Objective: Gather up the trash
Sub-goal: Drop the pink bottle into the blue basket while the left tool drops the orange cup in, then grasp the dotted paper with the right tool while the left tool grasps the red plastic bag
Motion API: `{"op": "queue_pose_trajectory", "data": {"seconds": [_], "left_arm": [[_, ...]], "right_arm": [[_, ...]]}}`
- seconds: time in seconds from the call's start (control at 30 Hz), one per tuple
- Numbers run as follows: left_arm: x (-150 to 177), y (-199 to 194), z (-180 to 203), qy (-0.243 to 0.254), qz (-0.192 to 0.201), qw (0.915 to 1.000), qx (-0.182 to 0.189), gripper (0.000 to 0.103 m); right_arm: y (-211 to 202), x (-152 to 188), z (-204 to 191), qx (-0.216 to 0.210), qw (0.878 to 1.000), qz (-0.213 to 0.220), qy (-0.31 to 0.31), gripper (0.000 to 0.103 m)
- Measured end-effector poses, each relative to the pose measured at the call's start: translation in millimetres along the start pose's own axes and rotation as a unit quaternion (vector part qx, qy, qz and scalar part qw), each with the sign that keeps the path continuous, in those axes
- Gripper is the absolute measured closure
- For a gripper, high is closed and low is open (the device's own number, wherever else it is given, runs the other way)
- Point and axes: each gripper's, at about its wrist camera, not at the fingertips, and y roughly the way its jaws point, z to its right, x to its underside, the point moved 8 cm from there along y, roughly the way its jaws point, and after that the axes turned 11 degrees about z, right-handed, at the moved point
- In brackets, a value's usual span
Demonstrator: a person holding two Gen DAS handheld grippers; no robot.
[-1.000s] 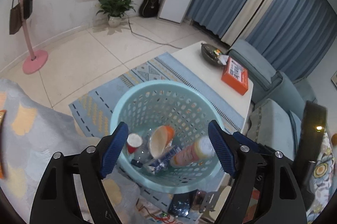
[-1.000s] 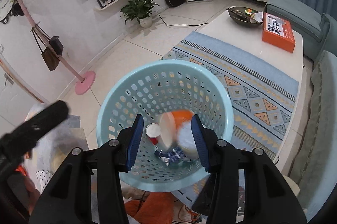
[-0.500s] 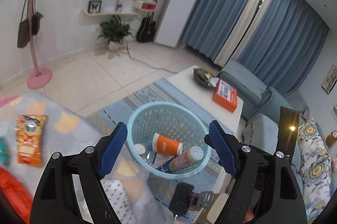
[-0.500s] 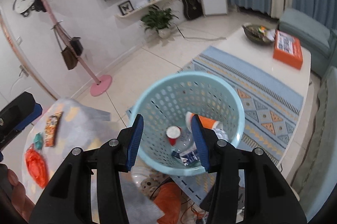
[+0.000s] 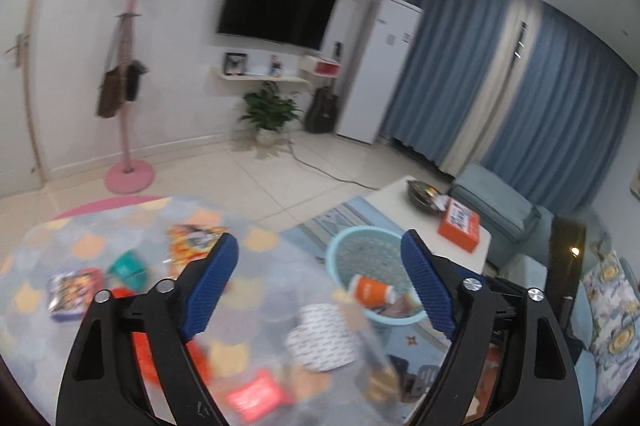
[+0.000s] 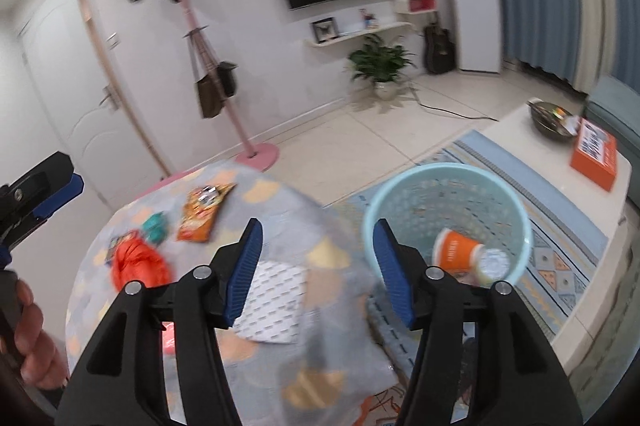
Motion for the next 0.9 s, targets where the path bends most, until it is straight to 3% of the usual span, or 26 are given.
{"op": "queue_pose_trajectory", "data": {"seconds": [0.1, 0.23, 0.43, 0.53, 0.77, 0.9], "left_arm": [[12.3, -10.1, -40.5, -0.037, -0.003, 0.9989, -0.030, 0.018], [39.8, -14.1, -103.4, -0.063, -0.022, 0.9921, -0.106, 0.018], [72.6, -9.4, -171.2, -0.117, -0.053, 0.9794, -0.156, 0.018], [82.7, -2.9, -177.8, -0.131, -0.054, 0.9811, -0.132, 0.018], [96.2, 10.2, -181.0, -0.088, -0.069, 0.9781, -0.176, 0.018], [110.9, 13.5, -182.3, -0.060, -0.085, 0.9720, -0.210, 0.018]], "right_arm": [[5.0, 17.9, -26.8, -0.020, 1.000, -0.013, -0.015, 0.039], [21.2, 50.2, -52.9, -0.032, 0.998, -0.049, -0.023, 0.036], [48.8, 84.1, -56.5, 0.017, 0.995, -0.075, -0.056, 0.033], [60.2, 94.5, -48.1, 0.036, 0.995, -0.084, -0.051, 0.033], [72.8, 102.1, -36.7, 0.041, 0.994, -0.096, -0.026, 0.033], [75.0, 103.7, -33.3, 0.041, 0.994, -0.102, -0.020, 0.033]]}}
